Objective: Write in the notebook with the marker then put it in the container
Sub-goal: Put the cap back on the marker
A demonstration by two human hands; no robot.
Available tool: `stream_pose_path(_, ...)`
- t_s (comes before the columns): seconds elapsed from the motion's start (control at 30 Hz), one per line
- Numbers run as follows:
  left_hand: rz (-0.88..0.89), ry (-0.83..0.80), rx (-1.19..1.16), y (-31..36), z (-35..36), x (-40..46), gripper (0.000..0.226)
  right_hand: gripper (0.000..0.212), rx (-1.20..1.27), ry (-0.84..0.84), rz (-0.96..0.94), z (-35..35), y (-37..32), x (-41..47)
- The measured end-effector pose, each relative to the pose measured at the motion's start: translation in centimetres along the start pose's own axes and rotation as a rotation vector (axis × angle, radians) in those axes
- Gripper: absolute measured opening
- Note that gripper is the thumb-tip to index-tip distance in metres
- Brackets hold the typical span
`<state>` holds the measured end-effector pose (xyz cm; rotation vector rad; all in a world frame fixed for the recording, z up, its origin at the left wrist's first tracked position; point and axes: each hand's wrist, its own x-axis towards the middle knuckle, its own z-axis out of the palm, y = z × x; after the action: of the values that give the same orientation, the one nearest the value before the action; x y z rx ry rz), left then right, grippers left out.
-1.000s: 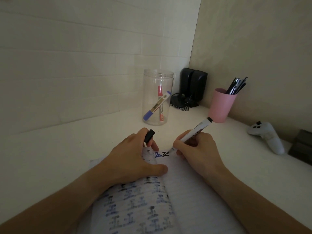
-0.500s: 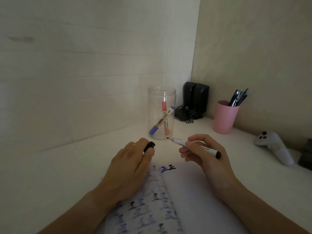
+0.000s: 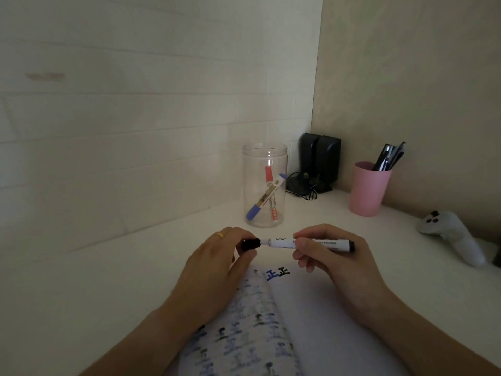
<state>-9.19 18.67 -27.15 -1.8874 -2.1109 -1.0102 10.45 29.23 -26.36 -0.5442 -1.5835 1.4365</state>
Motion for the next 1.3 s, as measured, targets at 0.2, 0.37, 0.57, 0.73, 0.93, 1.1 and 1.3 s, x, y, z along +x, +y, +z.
stream_pose_path(0.2,0.029,0.040,-0.028,0.1,-0.2,0.1,0.020,0.014,-0.036,-0.059,0.008,0.3,-0.4,-0.3)
stream_pose_path(0.37,0.031,0.120,-0.201,0.9,-1.0,-0.1,0.015,0.029,0.094,-0.064,0.066,0.2,-0.8,-0.3)
stream_pose_path(0.57,0.045,0.084,-0.340,1.5,-1.5,-0.2,0.028,0.029,0.082,-0.118,0.070,0.2,-0.9,-0.7)
stream_pose_path(0.73,0.063,0.000,-0.288,0.9,-1.5,-0.5,0.040,0.022,-0.143,-0.142,-0.053,-0.1,-1.2,-0.9)
stream_pose_path(0.93,0.066,-0.031,-0.318,1.3,-1.2,-0.8,0.038,0.017,-0.188,-0.156,-0.066,-0.3,-1.1,-1.1)
stream_pose_path(1.1,0.014,-0.017,-0.351,2.4,-1.0,-1.2,0.030,0.018,-0.127,-0.163,-0.082,-0.2,-0.8,-1.5)
stream_pose_path(1.3,0.046,-0.029,-0.354,1.6,-0.5,-1.0,0.039,0.018,-0.145,-0.156,-0.093,0.0,-0.5,-1.5)
